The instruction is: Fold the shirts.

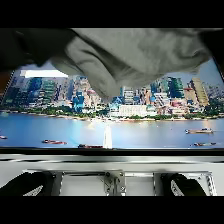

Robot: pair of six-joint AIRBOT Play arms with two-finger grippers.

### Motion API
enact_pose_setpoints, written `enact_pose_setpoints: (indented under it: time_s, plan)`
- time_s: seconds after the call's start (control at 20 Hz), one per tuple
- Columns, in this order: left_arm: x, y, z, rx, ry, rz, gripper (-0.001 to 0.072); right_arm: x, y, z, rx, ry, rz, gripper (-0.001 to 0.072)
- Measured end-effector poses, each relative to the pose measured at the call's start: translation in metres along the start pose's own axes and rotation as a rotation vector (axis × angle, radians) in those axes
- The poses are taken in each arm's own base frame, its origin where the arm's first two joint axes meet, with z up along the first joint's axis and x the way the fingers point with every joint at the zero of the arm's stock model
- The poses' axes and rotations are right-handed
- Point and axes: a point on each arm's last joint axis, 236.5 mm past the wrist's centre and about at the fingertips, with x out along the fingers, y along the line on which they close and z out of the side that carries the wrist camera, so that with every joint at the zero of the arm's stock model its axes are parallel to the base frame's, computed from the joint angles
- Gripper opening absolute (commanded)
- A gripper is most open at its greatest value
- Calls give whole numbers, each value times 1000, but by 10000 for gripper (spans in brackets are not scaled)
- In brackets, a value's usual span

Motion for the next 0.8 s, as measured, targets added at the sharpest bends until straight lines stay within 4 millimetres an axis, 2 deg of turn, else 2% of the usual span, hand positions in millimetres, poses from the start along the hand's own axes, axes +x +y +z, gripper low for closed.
enact_pose_setpoints:
  time_s: [0.05, 0.1, 0.2, 0.4, 0.5, 0.6, 0.7, 0.8]
  plan:
    - [-7, -7, 1, 10, 14, -5, 34, -14, 9, 9, -7, -24, 5, 68]
    - [-11, -9, -4, 16, 47, 4, 34, -24, 16, 9, -9, -14, 9, 69]
    - [-19, 3, -31, 21, 171, 69, 35, -35, 19, -10, 0, 77, -2, 68]
    - [-43, 63, -101, 8, 469, 306, 35, -49, -1, -83, 69, 407, -90, 68]
    - [-51, 87, -134, -25, 588, 390, 35, -47, -8, -117, 145, 552, -106, 68]
    - [-56, 112, -172, -64, 702, 463, 36, -39, -5, -157, 238, 699, -64, 68]
    - [-60, 133, -214, -111, 809, 514, 36, -31, -4, -209, 333, 866, -32, 68]
    - [-60, 154, -252, -148, 883, 555, 36, -26, -14, -264, 407, 1011, -49, 68]
